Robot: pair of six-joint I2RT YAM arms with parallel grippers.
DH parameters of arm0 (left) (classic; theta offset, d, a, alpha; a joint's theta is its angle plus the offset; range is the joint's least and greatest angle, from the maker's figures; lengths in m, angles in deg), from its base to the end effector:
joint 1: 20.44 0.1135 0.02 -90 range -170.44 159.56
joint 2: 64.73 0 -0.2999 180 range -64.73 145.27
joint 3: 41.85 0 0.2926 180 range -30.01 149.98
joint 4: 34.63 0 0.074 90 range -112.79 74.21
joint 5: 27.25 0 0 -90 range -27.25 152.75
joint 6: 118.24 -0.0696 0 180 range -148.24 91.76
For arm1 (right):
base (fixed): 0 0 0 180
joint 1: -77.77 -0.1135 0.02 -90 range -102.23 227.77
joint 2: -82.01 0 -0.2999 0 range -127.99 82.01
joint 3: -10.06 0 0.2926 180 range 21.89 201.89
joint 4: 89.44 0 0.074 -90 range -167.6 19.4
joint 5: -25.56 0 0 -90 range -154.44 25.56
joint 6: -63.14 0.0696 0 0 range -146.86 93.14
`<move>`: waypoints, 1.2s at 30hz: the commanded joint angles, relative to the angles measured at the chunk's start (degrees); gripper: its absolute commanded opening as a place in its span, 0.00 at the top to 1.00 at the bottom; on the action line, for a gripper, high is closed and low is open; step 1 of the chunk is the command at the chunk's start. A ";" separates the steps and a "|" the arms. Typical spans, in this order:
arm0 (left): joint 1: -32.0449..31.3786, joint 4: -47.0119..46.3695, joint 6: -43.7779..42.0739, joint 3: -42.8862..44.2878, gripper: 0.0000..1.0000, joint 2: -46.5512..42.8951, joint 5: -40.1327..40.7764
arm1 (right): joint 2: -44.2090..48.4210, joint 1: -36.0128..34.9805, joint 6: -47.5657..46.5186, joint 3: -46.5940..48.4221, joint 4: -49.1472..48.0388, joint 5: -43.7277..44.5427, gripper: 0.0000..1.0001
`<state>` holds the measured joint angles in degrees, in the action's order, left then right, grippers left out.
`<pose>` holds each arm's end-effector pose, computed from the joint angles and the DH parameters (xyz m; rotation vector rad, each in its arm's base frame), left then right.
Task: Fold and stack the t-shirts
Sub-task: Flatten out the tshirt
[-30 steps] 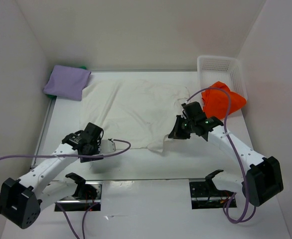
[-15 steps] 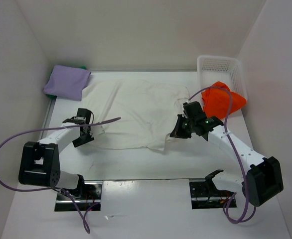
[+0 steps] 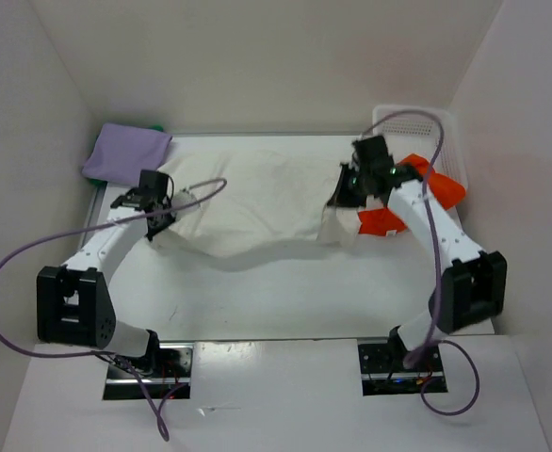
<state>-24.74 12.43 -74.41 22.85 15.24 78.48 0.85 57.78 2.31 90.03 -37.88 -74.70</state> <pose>0.3160 -0.0048 0.2069 1.0788 2.5065 0.5919 0.3272 0.1322 0.2903 0.1279 2.5624 0.5689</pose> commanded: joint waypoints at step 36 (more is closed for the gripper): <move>2.80 -5.16 0.29 34.41 1.00 -12.74 8.63 | 0.07 -1.63 -15.54 43.73 22.77 13.07 1.00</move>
<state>-22.66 9.24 -72.60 54.69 -1.20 86.17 6.86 56.56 -10.85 129.81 -15.30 -62.46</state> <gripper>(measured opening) 0.018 0.031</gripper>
